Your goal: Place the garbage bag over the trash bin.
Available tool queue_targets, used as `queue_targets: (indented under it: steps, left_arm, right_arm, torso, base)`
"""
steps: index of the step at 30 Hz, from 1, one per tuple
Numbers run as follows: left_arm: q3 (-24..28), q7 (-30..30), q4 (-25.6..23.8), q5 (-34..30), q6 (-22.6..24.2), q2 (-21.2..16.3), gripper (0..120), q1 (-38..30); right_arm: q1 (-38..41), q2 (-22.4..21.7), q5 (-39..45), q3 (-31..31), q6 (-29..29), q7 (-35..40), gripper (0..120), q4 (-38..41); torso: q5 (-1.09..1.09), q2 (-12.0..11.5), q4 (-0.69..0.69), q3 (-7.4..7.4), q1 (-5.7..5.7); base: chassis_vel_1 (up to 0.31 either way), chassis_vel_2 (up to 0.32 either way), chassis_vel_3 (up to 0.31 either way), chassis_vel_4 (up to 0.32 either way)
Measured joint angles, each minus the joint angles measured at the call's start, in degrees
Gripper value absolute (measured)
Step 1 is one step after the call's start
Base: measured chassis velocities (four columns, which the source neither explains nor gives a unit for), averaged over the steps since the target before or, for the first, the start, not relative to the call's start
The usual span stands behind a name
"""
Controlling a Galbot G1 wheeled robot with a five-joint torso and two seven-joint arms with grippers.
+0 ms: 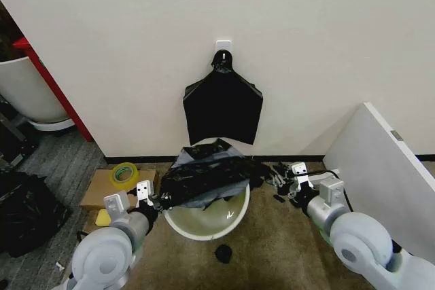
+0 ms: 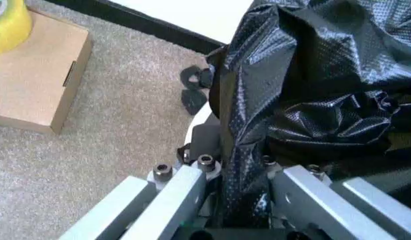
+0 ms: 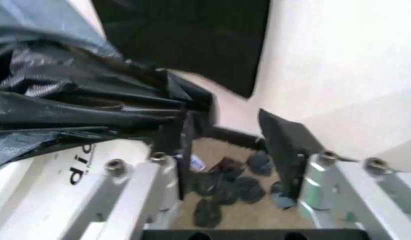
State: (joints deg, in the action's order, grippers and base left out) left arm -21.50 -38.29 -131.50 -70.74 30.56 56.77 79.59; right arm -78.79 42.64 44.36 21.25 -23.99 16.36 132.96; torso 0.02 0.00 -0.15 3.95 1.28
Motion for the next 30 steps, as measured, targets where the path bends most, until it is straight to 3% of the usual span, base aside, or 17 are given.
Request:
queue_targets:
  steps: [4, 6, 9, 12, 16, 23, 30]
  left_arm:
    - [0.1, -0.5, 0.3, -0.5, 0.3, -0.2, 0, -0.3]
    - [0.1, -0.5, 0.3, -0.6, 0.4, -0.3, 0, -0.3]
    - [0.4, -0.4, 0.3, 0.3, 1.3, -0.8, 0, -0.5]
    - [0.7, 0.5, -0.2, 2.1, 1.9, -1.3, 0, -0.3]
    - [2.0, 3.8, -2.5, 7.1, 3.8, -2.8, 0, 0.8]
    - [4.0, 7.7, -4.5, 13.4, 5.1, -4.1, 0, 1.7]
    - [6.0, 9.9, -5.4, 16.8, 5.7, -5.0, 0, 1.8]
  right_arm:
    - [-5.0, -0.1, -1.3, 7.7, 2.8, -3.1, 58, 2.8]
    - [-5.6, -0.1, -1.6, 8.2, 3.3, -3.6, 59, 3.1]
    - [-9.1, -0.9, -5.3, 10.6, 7.3, -9.6, 75, 6.3]
    - [-9.1, -1.5, -7.6, 9.8, 8.9, -12.2, 80, 7.3]
    - [-4.7, -4.6, -14.1, 4.3, 11.3, -20.0, 98, 8.1]
    - [-2.2, -7.0, -22.9, -2.1, 14.8, -25.8, 99, 6.2]
    - [-2.3, -7.2, -26.1, -4.0, 15.5, -26.5, 75, 4.3]
  torso:
    - [0.00, 0.0, 0.00, 0.00, 0.00]
    - [0.00, 0.0, 0.00, 0.00, 0.00]
    - [-0.01, 0.0, -0.01, 0.00, 0.00]
    - [-0.02, 0.0, -0.01, 0.00, 0.00]
    - [-0.01, 0.0, 0.02, 0.00, 0.00]
    - [0.00, 0.0, 0.02, 0.00, 0.00]
    - [-0.01, 0.0, 0.00, 0.00, 0.00]
  base:
    - [0.000, 0.000, 0.000, 0.000]
    - [0.000, 0.000, 0.000, 0.000]
    - [0.000, 0.000, 0.000, 0.000]
    - [0.000, 0.000, 0.000, 0.000]
    - [0.000, 0.000, 0.000, 0.000]
    - [0.000, 0.000, 0.000, 0.000]
    - [0.000, 0.000, 0.000, 0.000]
